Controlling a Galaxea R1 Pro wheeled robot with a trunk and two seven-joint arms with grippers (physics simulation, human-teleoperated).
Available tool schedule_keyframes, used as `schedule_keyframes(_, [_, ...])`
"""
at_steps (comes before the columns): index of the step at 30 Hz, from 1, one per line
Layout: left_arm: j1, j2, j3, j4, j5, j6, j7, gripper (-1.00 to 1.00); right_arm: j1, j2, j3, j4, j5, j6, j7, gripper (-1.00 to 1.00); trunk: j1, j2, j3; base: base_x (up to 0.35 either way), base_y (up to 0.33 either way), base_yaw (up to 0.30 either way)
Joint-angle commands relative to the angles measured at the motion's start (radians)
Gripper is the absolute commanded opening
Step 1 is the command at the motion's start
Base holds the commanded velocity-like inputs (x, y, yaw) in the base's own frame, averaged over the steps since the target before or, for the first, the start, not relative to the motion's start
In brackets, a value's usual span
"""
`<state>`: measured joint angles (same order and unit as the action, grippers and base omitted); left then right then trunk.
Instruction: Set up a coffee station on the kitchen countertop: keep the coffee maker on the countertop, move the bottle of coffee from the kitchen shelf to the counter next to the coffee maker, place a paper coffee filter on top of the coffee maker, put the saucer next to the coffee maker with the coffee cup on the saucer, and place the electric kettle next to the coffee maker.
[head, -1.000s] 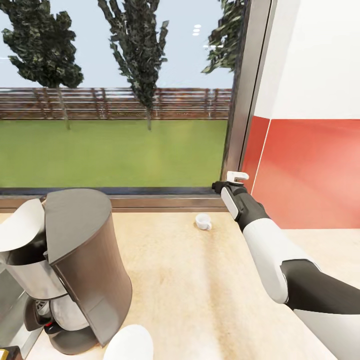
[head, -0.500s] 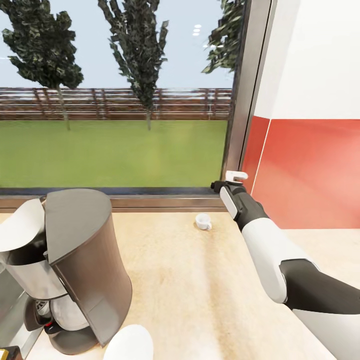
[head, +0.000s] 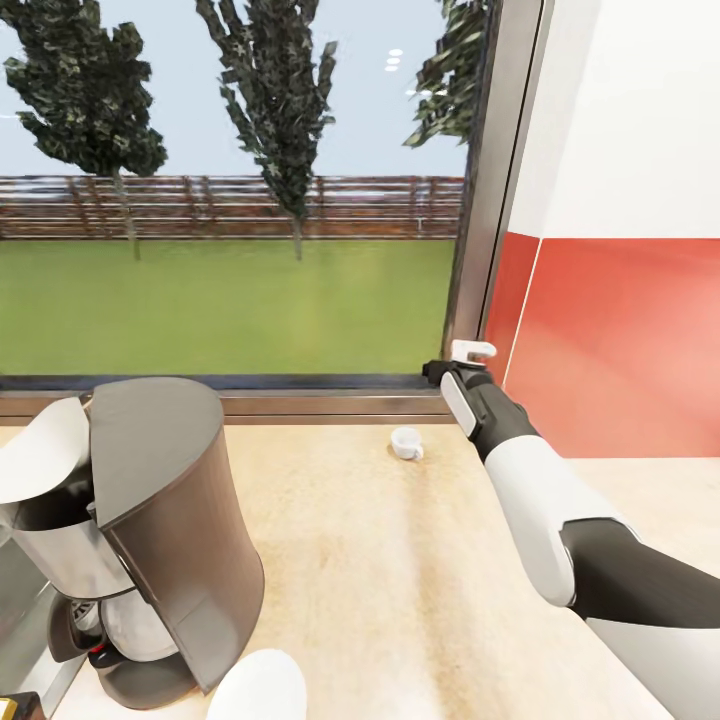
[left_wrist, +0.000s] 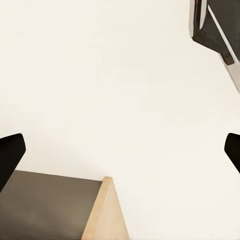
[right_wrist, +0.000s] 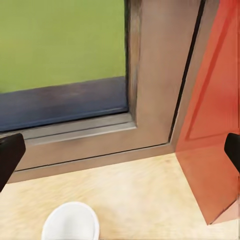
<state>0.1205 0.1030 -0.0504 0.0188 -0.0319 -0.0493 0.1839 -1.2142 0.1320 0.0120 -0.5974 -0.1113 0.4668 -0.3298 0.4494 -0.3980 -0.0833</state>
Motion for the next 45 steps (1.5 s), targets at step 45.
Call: schedule_keyframes(45, [0.014,0.001,-0.005,0.004,-0.002,0.011,0.009,1.00,-0.001,-0.036,0.000,0.010,-0.010,0.001,-0.008,1.00,0.001,-0.002,-0.063,0.000,0.000,0.005])
